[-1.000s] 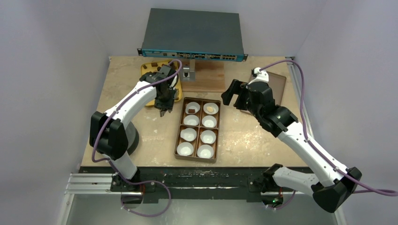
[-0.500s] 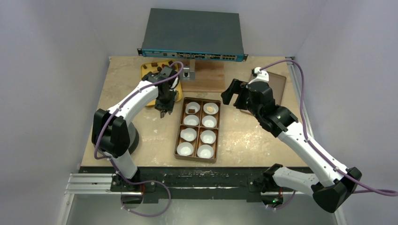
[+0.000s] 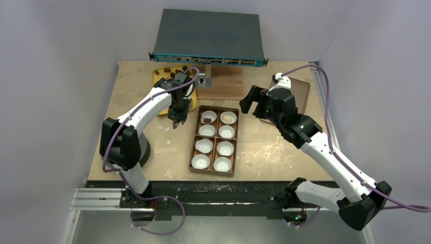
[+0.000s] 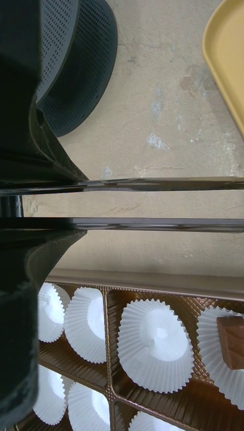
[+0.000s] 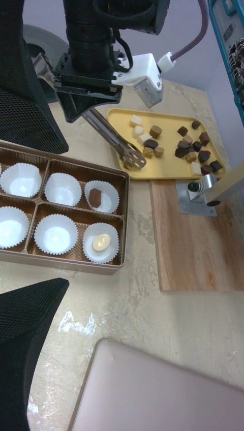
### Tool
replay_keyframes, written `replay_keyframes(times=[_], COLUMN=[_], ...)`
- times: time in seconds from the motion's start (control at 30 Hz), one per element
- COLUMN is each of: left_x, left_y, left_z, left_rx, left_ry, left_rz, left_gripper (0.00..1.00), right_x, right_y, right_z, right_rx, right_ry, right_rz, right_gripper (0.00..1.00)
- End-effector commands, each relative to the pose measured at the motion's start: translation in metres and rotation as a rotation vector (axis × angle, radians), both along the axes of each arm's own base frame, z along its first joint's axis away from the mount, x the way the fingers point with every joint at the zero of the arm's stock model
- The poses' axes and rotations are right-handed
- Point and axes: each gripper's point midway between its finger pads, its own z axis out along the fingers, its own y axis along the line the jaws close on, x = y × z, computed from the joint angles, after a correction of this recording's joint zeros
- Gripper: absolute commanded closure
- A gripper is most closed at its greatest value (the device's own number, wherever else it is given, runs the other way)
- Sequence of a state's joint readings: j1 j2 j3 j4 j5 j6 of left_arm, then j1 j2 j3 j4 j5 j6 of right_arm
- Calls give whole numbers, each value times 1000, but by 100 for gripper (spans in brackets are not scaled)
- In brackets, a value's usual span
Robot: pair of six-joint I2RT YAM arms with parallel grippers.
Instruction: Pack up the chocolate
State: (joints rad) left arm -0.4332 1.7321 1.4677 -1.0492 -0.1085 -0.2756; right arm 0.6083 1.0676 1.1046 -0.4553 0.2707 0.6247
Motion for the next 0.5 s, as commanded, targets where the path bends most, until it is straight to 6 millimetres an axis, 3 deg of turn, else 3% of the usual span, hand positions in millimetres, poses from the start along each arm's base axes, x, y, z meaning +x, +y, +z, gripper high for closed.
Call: replay_keyframes(times=[0.0,0.47], left_x=[8,19], left_y=[3,4], left_z=[12,37], left_rx=[10,5], left_ry=[-39,-120], left_rz=[6,19], left_gripper=[74,75], right_x=[4,5], right_y=[2,2], right_z=[9,12], right_rx=[11,12], right_ry=[-30,-36], right_rz=[2,0], right_gripper=[11,11])
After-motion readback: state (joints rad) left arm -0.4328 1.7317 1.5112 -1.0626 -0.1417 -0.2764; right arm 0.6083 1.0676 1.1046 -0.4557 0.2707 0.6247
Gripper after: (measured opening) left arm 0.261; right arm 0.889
